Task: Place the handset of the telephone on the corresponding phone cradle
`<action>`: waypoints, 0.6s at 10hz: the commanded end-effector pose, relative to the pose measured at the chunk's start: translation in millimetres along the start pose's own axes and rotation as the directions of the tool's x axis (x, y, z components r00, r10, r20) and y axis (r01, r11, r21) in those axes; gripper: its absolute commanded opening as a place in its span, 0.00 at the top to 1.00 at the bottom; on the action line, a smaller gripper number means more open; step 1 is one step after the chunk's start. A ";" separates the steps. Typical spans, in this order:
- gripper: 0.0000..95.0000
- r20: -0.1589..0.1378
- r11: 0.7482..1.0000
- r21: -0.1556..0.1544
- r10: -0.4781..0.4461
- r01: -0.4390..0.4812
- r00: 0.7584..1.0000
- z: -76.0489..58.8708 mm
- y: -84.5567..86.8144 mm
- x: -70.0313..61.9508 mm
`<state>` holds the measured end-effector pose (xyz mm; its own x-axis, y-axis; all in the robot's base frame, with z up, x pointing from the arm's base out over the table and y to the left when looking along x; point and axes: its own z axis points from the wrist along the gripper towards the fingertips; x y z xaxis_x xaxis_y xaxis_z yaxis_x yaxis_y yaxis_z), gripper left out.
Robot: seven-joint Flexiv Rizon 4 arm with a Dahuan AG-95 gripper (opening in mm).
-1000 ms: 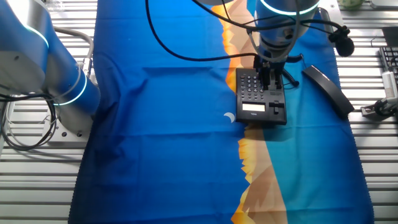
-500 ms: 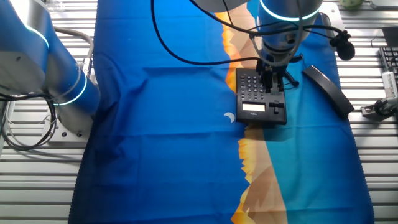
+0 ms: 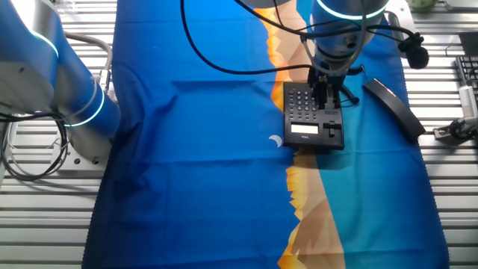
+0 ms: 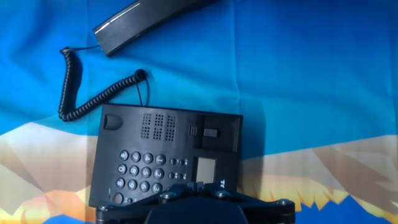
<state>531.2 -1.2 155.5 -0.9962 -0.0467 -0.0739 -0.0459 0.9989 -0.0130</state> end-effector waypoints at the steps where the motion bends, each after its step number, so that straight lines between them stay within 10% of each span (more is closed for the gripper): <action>1: 1.00 0.002 1.000 0.002 0.002 -0.002 1.000 -0.1 -0.4 0.5; 6: 1.00 0.006 1.000 0.010 -0.017 0.017 1.000 0.8 -0.3 -1.3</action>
<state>532.7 -1.2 155.7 -0.9952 -0.0627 -0.0746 -0.0612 0.9979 -0.0209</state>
